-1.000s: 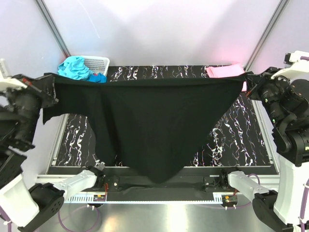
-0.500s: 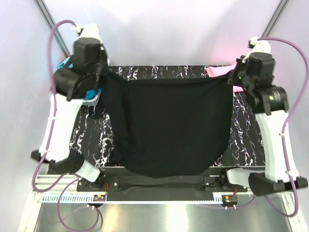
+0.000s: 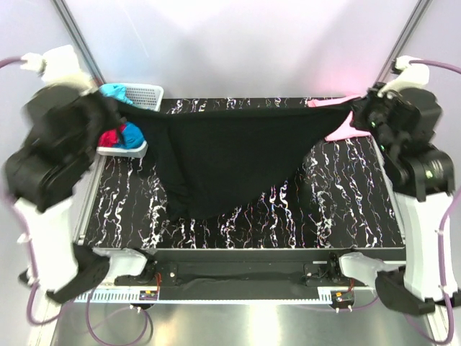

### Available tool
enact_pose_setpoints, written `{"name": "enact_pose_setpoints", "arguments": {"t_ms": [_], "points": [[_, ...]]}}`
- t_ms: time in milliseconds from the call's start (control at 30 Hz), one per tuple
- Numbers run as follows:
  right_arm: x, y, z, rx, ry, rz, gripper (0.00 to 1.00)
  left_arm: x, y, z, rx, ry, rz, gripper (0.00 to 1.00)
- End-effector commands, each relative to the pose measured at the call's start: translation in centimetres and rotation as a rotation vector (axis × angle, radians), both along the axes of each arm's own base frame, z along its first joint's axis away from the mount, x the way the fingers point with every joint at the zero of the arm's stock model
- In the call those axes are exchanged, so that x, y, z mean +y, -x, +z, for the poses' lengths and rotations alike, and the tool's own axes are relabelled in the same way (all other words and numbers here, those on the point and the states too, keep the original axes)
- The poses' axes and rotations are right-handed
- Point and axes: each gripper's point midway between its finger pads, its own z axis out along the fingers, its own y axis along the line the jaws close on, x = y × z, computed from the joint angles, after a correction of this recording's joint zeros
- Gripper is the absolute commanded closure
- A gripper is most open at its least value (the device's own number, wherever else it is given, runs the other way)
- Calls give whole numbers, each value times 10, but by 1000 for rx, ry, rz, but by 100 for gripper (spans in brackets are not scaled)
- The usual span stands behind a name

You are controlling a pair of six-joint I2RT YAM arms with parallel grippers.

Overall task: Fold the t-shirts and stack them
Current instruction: Flatten the tshirt out

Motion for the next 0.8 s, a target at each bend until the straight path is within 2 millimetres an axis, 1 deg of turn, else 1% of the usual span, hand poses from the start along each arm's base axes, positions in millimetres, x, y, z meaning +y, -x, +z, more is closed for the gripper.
{"name": "enact_pose_setpoints", "arguments": {"t_ms": [0, 33, 67, 167, 200, 233, 333, 367, 400, 433, 467, 500, 533, 567, 600, 633, 667, 700, 733, 767], "points": [[-7, 36, 44, -142, -7, 9, 100, 30, 41, 22, -101, 51, 62, 100], [-8, 42, 46, -151, -8, 11, 100, 32, 48, 22, -106, 56, 58, 100], [-9, 52, 52, -176, -10, 18, 100, 37, 60, 28, -135, 71, 56, 100], [-9, 65, 62, -208, -16, 33, 100, 45, 79, 40, -193, 91, 44, 100], [-10, 71, 68, -222, -19, 39, 100, 47, 82, 42, -203, 87, 44, 100], [-9, 72, 70, -225, -20, 42, 100, 47, 82, 44, -209, 91, 41, 100], [-7, 70, 74, -231, -23, 50, 100, 38, 72, 45, -197, 88, 17, 100], [-8, 68, 77, -237, -24, 45, 100, 32, 61, 43, -178, 82, 13, 100], [-7, 61, 74, -226, -23, 42, 100, 29, 56, 41, -168, 82, 12, 100], [-7, 56, 73, -222, -24, 38, 100, 23, 40, 36, -140, 69, 26, 100], [-8, 46, 69, -211, -18, 18, 100, 20, 29, 31, -115, 55, 36, 100], [-6, 30, 59, -176, -9, 11, 100, 18, 19, 26, -93, 44, 56, 100], [-5, 19, 52, -154, -5, 5, 100, 7, -8, 10, -32, 13, 63, 100], [-4, 4, 39, -129, 3, -11, 100, 0, -24, 0, 4, -5, 69, 100], [-1, -18, 22, -83, 14, -17, 100, -8, -39, -10, 36, -2, 64, 100], [0, -31, 10, -59, 12, -29, 100, -16, -56, -21, 70, 2, 61, 100], [1, -51, -9, -30, 21, -49, 100, -31, -90, -50, 150, -13, 59, 100], [4, -78, -40, 43, 35, -62, 100, -36, -110, -69, 199, 29, 59, 100], [7, -95, -62, 91, 29, -77, 100, -46, -145, -111, 300, 22, 72, 100], [11, -126, -108, 189, 44, -93, 100, -46, -165, -135, 353, 61, 99, 100]]}}
